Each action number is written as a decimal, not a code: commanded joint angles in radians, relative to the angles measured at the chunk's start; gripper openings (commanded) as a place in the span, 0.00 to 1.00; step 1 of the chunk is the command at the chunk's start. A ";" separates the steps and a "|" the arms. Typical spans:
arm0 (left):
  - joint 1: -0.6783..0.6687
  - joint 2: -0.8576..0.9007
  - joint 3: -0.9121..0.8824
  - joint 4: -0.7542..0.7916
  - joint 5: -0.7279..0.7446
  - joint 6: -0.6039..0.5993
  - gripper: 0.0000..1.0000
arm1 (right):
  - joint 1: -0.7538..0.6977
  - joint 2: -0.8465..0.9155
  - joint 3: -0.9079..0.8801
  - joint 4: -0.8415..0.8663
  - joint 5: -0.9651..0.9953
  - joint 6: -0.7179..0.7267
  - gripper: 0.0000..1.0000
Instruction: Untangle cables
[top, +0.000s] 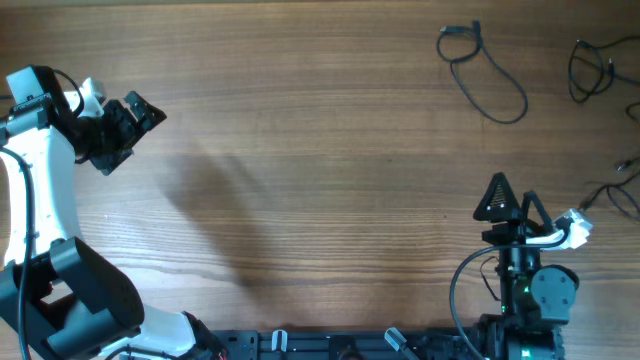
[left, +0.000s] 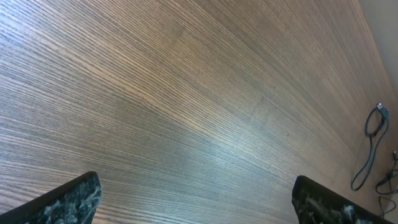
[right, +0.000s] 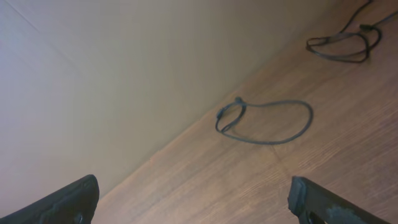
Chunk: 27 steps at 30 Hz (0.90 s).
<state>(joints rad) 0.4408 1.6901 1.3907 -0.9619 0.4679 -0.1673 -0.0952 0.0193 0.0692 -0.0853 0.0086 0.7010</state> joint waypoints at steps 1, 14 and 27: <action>0.002 -0.016 0.014 0.000 0.002 -0.005 1.00 | 0.004 -0.016 -0.047 0.056 0.006 -0.029 1.00; 0.002 -0.016 0.014 0.000 0.002 -0.005 1.00 | 0.050 -0.016 -0.064 0.084 -0.048 -0.603 1.00; 0.002 -0.016 0.014 0.000 0.002 -0.005 1.00 | 0.050 -0.016 -0.064 0.085 -0.047 -0.765 1.00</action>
<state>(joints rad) 0.4408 1.6901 1.3907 -0.9619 0.4683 -0.1673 -0.0502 0.0193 0.0151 -0.0051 -0.0254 -0.0097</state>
